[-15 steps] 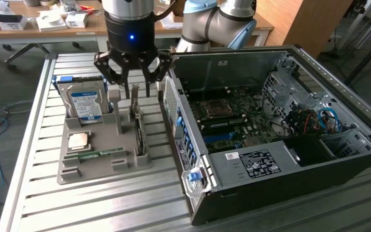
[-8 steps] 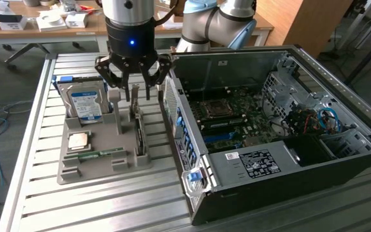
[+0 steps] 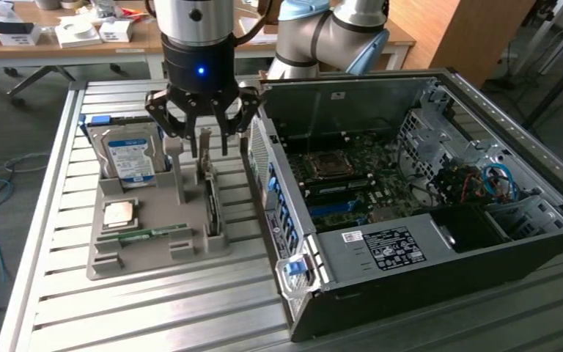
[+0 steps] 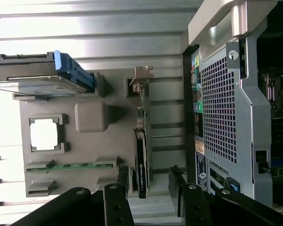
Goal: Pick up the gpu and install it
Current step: 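Pick up the gpu and move the gpu toward the slot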
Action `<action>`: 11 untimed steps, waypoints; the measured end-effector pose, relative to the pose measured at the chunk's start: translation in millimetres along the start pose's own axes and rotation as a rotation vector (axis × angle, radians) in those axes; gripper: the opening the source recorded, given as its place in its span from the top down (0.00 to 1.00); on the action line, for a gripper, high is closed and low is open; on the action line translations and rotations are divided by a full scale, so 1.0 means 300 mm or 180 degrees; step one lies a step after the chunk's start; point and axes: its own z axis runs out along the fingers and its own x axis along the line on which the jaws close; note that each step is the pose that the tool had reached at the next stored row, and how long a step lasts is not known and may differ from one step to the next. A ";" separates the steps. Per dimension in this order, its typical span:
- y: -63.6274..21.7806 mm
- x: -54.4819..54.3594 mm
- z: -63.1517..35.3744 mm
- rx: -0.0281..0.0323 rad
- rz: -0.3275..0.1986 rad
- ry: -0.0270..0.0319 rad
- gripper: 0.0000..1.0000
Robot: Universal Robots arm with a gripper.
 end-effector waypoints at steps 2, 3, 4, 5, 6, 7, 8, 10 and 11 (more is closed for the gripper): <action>0.000 0.000 0.004 0.0000 0.0000 0.0000 0.53; 0.000 0.000 0.004 0.0000 0.0000 0.0000 0.53; 0.000 0.000 0.004 0.0000 0.0000 0.0001 0.53; 0.000 0.000 0.004 0.0000 0.0000 0.0000 0.53; 0.000 0.000 0.004 0.0000 0.0000 0.0000 0.53; 0.000 0.000 0.004 0.0000 0.0000 0.0000 0.53; 0.000 0.000 0.004 0.0000 0.0000 0.0000 0.53; 0.000 0.000 0.005 0.0000 0.0000 0.0000 0.53; 0.000 0.000 0.006 0.0000 0.0000 0.0000 0.53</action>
